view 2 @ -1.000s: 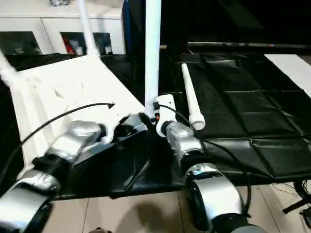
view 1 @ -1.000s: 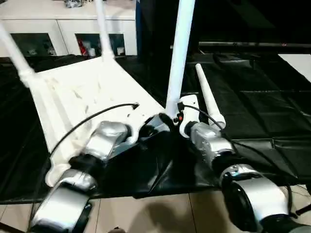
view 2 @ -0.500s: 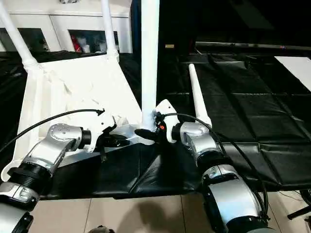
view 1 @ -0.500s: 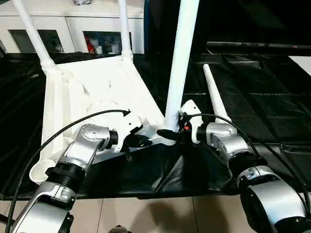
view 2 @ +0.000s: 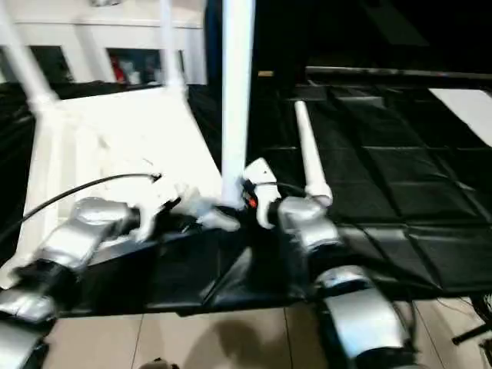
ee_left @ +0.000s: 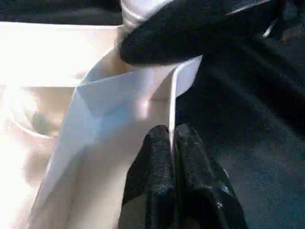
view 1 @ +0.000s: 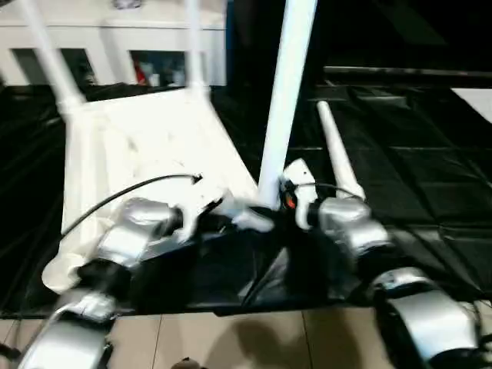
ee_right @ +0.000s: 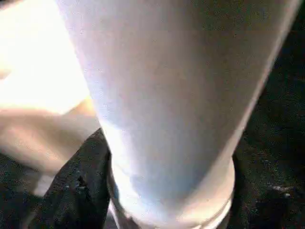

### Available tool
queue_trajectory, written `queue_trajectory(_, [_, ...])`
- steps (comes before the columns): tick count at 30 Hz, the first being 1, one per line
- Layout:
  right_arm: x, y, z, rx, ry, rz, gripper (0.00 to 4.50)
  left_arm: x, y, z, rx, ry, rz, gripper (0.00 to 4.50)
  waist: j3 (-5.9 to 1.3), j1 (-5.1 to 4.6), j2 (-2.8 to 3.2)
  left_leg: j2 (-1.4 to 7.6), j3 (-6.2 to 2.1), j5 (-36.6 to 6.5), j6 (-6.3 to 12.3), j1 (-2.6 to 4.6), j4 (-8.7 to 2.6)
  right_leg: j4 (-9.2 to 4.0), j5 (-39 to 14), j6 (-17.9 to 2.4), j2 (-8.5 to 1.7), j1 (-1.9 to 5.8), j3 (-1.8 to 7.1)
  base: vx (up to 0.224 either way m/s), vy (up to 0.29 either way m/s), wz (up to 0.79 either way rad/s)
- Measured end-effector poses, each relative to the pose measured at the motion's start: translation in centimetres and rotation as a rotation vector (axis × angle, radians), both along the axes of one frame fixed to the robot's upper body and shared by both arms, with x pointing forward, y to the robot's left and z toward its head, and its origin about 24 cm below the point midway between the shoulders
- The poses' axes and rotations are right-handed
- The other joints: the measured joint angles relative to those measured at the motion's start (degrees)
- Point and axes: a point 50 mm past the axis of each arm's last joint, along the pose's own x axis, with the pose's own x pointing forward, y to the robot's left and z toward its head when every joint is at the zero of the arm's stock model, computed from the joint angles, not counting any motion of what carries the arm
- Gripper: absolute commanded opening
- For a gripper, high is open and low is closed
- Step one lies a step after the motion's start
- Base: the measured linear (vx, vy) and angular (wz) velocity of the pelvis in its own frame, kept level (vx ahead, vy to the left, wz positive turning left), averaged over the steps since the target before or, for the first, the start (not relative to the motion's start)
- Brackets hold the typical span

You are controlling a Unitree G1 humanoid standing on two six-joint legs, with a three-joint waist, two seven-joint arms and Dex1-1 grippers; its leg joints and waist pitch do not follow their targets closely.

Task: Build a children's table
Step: Rotate leg to tighten

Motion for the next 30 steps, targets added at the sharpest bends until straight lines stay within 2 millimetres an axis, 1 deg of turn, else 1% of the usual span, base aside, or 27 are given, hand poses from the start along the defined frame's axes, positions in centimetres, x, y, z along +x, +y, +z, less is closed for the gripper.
queue_trajectory(2, [0.3, 0.2, -0.1, 0.003, 0.023, -0.142, 2.76, 0.3, -1.4, -0.1, -0.003, -0.001, 0.045, 0.0, -0.04, 0.06, 0.06, -0.01, 0.0, 0.0, 0.0, 0.06, -0.01, -0.01, -0.02, 0.04, -0.01, 0.07, 0.01, 0.0, 0.0, 0.0])
queue_trajectory(4, [0.4, 0.4, -0.1, -0.005, 0.025, -0.199, 2.76, 0.6, -1.9, -0.2, -0.005, 0.002, 0.061, 0.0, -0.1, 0.24, 0.13, -0.01, -0.01, 0.0, 0.0, 0.06, -0.09, -0.02, -0.04, 0.07, -0.01, 0.08, -0.02, 0.0, 0.0, 0.0])
queue_trajectory(5, [0.3, 1.0, -0.1, 0.006, 0.026, -0.235, 2.76, 0.7, -2.3, -0.2, -0.007, 0.002, 0.068, 0.0, -0.16, 0.44, 0.2, -0.01, -0.01, 0.0, 0.0, 0.06, -0.11, -0.02, -0.06, 0.11, -0.01, 0.08, -0.02, 0.0, 0.0, 0.0])
queue_trajectory(9, [0.3, 1.2, -0.2, 0.025, 0.022, -0.256, 2.76, 0.8, -2.5, -0.2, -0.004, -0.001, 0.065, 0.0, -0.18, 0.54, 0.21, -0.01, -0.02, 0.0, 0.0, 0.04, -0.1, -0.09, -0.09, 0.14, -0.01, 0.17, -0.02, 0.0, 0.0, 0.0])
queue_trajectory(10, [0.3, 1.1, -0.2, 0.031, 0.02, -0.255, 3.11, 0.8, -2.5, -0.2, -0.002, -0.004, 0.062, 0.0, -0.18, 0.54, 0.21, -0.01, -0.02, 0.0, 0.0, 0.03, -0.09, -0.1, -0.09, 0.14, -0.01, 0.17, -0.02, 0.0, 0.0, 0.0])
queue_trajectory(11, [0.3, 1.1, -0.2, 0.034, 0.018, -0.254, 3.32, 0.8, -2.5, -0.2, 0.001, -0.008, 0.059, 0.0, -0.18, 0.54, 0.2, -0.01, -0.02, 0.0, 0.01, 0.02, -0.09, -0.11, -0.09, 0.14, -0.01, 0.17, -0.03, 0.0, 0.0, 0.0])
queue_trajectory(12, [0.3, 1.1, -0.2, 0.039, 0.015, -0.253, 3.46, 0.8, -2.5, -0.2, 0.002, -0.011, 0.057, 0.0, -0.18, 0.52, 0.2, -0.01, -0.02, 0.0, 0.01, 0.03, -0.1, -0.11, -0.09, 0.14, -0.01, 0.17, -0.03, 0.0, 0.0, 0.0])
queue_trajectory(13, [0.3, 1.2, -0.1, 0.055, 0.014, -0.245, 3.46, 0.8, -2.3, -0.2, 0.005, -0.015, 0.058, 0.0, -0.18, 0.44, 0.21, -0.01, -0.02, 0.0, 0.0, 0.04, -0.1, -0.1, -0.08, 0.14, -0.01, 0.17, -0.02, 0.0, 0.0, 0.0])
queue_trajectory(14, [0.2, 1.6, -0.1, 0.068, 0.012, -0.229, 3.56, 0.9, -1.9, -0.2, 0.012, -0.023, 0.065, 0.0, -0.18, 0.24, 0.2, 0.01, -0.03, 0.0, 0.0, 0.05, -0.11, -0.09, -0.08, 0.14, 0.01, 0.15, -0.05, 0.0, 0.0, 0.0])
queue_trajectory(15, [0.1, 1.9, -0.2, 0.077, 0.013, -0.208, 3.67, 1.0, -1.4, -0.1, 0.015, -0.03, 0.074, 0.0, -0.17, -0.23, 0.19, 0.02, -0.07, 0.0, 0.0, 0.03, -0.12, -0.08, -0.08, 0.14, 0.03, 0.1, -0.08, 0.0, 0.0, 0.0])
queue_trajectory(16, [0.0, 2.0, -0.2, 0.079, 0.013, -0.195, 3.67, 0.9, -1.3, -0.1, 0.014, -0.032, 0.071, 0.0, -0.17, -0.52, 0.19, 0.02, -0.09, 0.0, 0.0, 0.0, -0.14, -0.08, -0.08, 0.14, 0.03, 0.06, -0.12, 0.0, 0.0, 0.0])
queue_trajectory(17, [0.0, 2.0, -0.2, 0.079, 0.009, -0.175, 3.87, 0.8, -1.0, -0.2, 0.012, -0.034, 0.06, 0.0, -0.17, -0.84, 0.19, 0.02, -0.09, 0.0, 0.0, 0.01, -0.2, -0.08, -0.08, 0.13, 0.03, 0.05, -0.13, 0.0, 0.0, 0.0])
queue_trajectory(18, [0.0, 1.9, -0.1, 0.082, 0.002, -0.158, 3.87, 0.7, -0.8, -0.2, 0.006, -0.033, 0.043, 0.0, -0.17, -1.03, 0.19, 0.02, -0.08, 0.0, 0.0, 0.03, -0.25, -0.08, -0.07, 0.13, 0.03, 0.05, -0.13, 0.0, 0.0, 0.0])
queue_trajectory(21, [0.0, 1.5, 0.1, 0.071, -0.02, -0.058, 3.92, 0.3, 0.1, -0.2, -0.002, -0.026, -0.016, 0.0, -0.17, -1.02, 0.2, 0.02, -0.07, 0.0, 0.0, 0.01, -0.4, -0.07, -0.07, 0.11, 0.03, -0.01, -0.18, 0.0, 0.0, 0.0])
queue_trajectory(24, [0.0, 0.3, 0.4, -0.029, -0.061, 0.099, 3.92, -0.4, 1.3, -0.1, -0.009, -0.016, -0.092, 0.0, -0.18, -0.81, 0.22, 0.03, -0.05, 0.0, 0.0, -0.02, -0.37, -0.06, -0.07, 0.11, 0.02, 0.0, -0.17, 0.0, 0.0, 0.0])
queue_trajectory(30, [-1.1, -0.7, 0.2, -0.064, -0.056, 0.367, 3.92, -1.5, 3.1, -0.2, -0.023, 0.011, -0.185, 0.0, -0.18, -0.85, 0.22, 0.03, -0.01, 0.0, 0.0, -0.02, -0.31, -0.06, -0.07, 0.11, 0.01, 0.0, -0.12, 0.0, 0.0, 0.0])
